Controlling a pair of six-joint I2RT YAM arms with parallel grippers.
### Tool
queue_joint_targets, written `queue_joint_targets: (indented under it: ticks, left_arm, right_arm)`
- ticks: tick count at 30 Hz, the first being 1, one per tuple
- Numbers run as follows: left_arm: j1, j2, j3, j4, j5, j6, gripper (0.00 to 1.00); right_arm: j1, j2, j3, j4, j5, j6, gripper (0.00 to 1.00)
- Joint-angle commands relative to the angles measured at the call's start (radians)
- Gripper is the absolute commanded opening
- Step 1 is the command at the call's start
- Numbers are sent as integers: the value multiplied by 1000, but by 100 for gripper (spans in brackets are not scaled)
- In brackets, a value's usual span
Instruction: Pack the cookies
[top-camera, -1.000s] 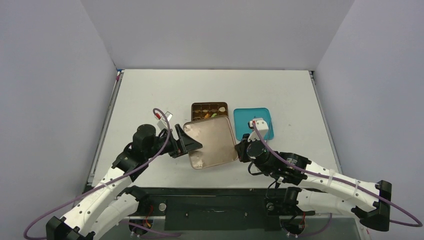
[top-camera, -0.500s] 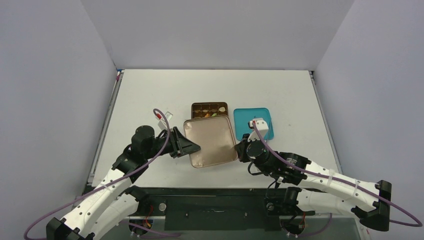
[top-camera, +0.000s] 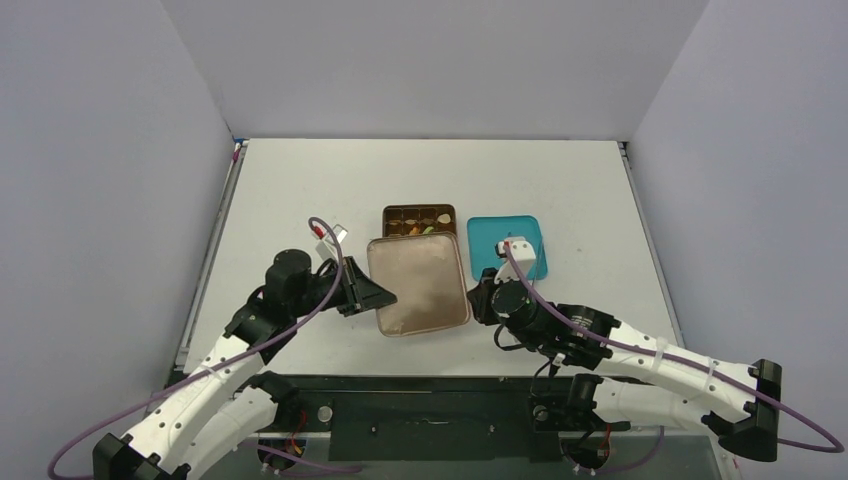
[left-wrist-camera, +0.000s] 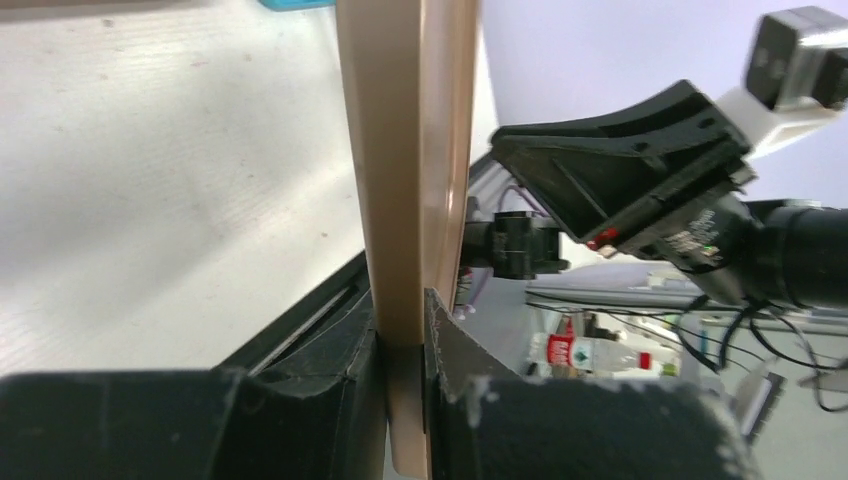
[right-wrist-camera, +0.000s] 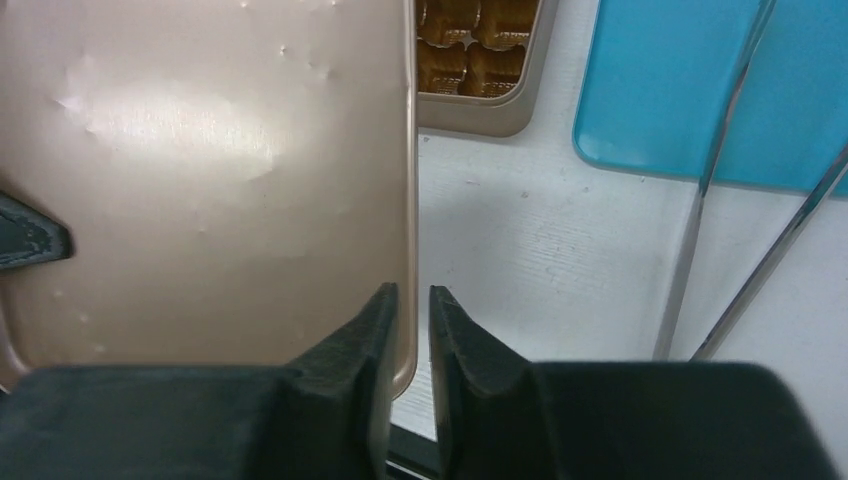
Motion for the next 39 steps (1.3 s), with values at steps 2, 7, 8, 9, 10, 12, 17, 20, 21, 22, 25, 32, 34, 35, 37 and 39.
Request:
queue_joint_targets:
  ticks: [2,7,8,9,10,12,17,20,21,22,25,32,34,35,37,39]
  left_arm:
    - [5,-3,96,-136,-110,169,0]
    - [3,-4,167,-274,-223,285,0]
    - [3,-3,189,-290,-239,316,0]
    - [2,-3,200,-319,-264,332,0]
    - [1,-2,224,-332,-279,365,0]
    - [-6,2,264,-373,-327,413,0]
    - [-42,9,359,-446,-457,528,0]
    - [-65,9,395,-474,-527,567,0]
    - [-78,10,415,-478,-548,584,0]
    - [-85,9,425,-490,-581,591,0]
    - [-137,21,480,-512,-660,636,0]
    - [-350,102,570,-543,-974,747,0]
    - [-420,115,570,-526,-1072,787,0]
    - [-441,118,569,-515,-1101,810,0]
    - [-503,128,562,-495,-1187,839,0]
    - [-579,136,548,-468,-1274,870,0]
  right_arm:
    - [9,-9,60,-1,27,-3,26]
    - [-1,-10,120,-63,50,-43,43]
    - [-4,-9,127,-66,49,-49,44]
    - [-11,-6,144,-74,45,-60,46]
    - [-16,-2,152,-77,41,-65,48]
    - [-34,9,176,-82,17,-80,51]
    - [-96,51,256,-89,-54,-101,56]
    - [-128,84,325,-98,-77,-111,62]
    - [-133,92,340,-100,-82,-114,63]
    - [-137,107,373,-105,-91,-118,64]
    - [-167,132,435,-112,-108,-116,67]
    - [-272,222,588,-112,-263,-58,69]
    - [-298,248,619,-112,-301,-38,70]
    - [-306,261,633,-111,-327,-30,70]
    - [-327,272,642,-97,-357,0,70]
    - [-338,281,644,-78,-374,19,70]
